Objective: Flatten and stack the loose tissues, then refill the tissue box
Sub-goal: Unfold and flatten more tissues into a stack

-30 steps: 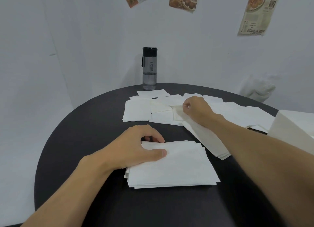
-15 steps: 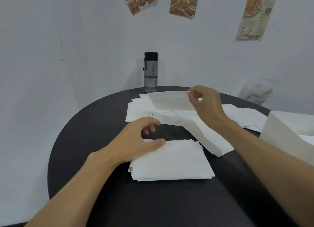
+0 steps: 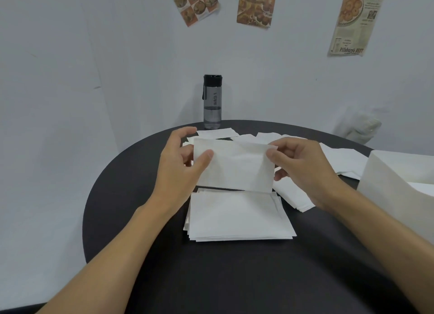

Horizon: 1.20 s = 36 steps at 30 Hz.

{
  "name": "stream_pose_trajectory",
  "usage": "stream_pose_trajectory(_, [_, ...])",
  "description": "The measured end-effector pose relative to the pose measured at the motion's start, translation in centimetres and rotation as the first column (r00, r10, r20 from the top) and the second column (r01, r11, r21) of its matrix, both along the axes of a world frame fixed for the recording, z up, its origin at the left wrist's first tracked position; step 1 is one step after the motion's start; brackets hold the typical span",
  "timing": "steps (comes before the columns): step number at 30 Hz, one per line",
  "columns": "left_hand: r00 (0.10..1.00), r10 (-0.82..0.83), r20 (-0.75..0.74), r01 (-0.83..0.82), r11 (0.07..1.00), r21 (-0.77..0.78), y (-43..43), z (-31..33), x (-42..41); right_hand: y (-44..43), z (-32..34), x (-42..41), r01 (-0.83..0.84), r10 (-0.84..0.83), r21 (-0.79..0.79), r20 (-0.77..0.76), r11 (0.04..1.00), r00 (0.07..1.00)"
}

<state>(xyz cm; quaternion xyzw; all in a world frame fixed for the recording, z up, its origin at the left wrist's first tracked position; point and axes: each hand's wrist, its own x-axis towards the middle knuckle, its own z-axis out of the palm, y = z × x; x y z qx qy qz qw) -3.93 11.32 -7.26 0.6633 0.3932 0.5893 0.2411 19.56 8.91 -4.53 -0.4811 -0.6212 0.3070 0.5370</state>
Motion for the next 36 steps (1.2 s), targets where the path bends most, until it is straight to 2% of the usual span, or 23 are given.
stream_pose_trajectory(7, [0.996,-0.071,0.047,0.072,0.997,-0.017,-0.6,0.2,0.1,0.2,-0.4,0.3,-0.004,0.007,-0.044,0.066,0.999,0.998])
stream_pose_trajectory(10, [0.997,-0.075,0.032,0.076,0.996,-0.048,-0.5,0.3,-0.1,-0.2,-0.2,0.5,-0.105,0.108,-0.148,0.009,0.983,0.994])
stream_pose_trajectory(12, [0.993,-0.116,0.021,0.117,0.99,-0.074,-0.5,0.3,-0.2,-0.4,-0.3,0.6,-0.146,0.159,-0.199,0.048,0.969,0.986])
stream_pose_trajectory(14, [0.985,-0.164,-0.048,0.159,0.983,-0.089,-0.6,0.2,-0.2,-0.4,-0.5,0.7,-0.14,0.178,-0.221,0.164,0.965,0.97])
stream_pose_trajectory(16, [0.956,-0.218,-0.196,0.195,0.972,-0.131,-0.8,0.0,-0.1,-0.4,-0.7,0.9,-0.155,0.225,-0.253,0.278,0.955,0.934])
stream_pose_trajectory(19, [0.868,-0.315,-0.385,0.226,0.939,-0.26,-0.9,-0.5,0.2,-0.3,-1.1,1.2,-0.174,0.291,-0.288,0.44,0.942,0.849])
stream_pose_trajectory(23, [0.769,-0.37,-0.521,0.22,0.919,-0.328,-0.7,-1.3,0.4,-0.3,-1.4,1.5,-0.132,0.289,-0.291,0.609,0.948,0.739])
stream_pose_trajectory(26, [0.749,-0.374,-0.547,0.208,0.916,-0.342,-0.6,-1.4,0.5,0.2,-1.5,1.6,-0.062,0.218,-0.26,0.628,0.964,0.747])
stream_pose_trajectory(28, [0.745,-0.371,-0.555,0.208,0.919,-0.335,-0.5,-1.3,0.5,1.5,-1.7,1.5,0.036,0.049,-0.126,0.609,0.991,0.792])
stream_pose_trajectory(31, [0.746,-0.355,-0.563,0.193,0.925,-0.328,-0.2,-1.2,0.4,4.7,-1.6,1.5,0.189,-0.167,-0.002,0.461,0.982,0.872])
stream_pose_trajectory(34, [0.741,-0.313,-0.594,0.155,0.941,-0.302,0.4,-1.3,0.0,9.0,-1.6,1.9,0.27,-0.244,0.007,0.451,0.963,0.859])
stream_pose_trajectory(36, [0.737,-0.281,-0.614,0.127,0.951,-0.283,1.0,-1.4,-0.4,11.7,-1.9,2.3,0.274,-0.228,-0.015,0.511,0.962,0.828])
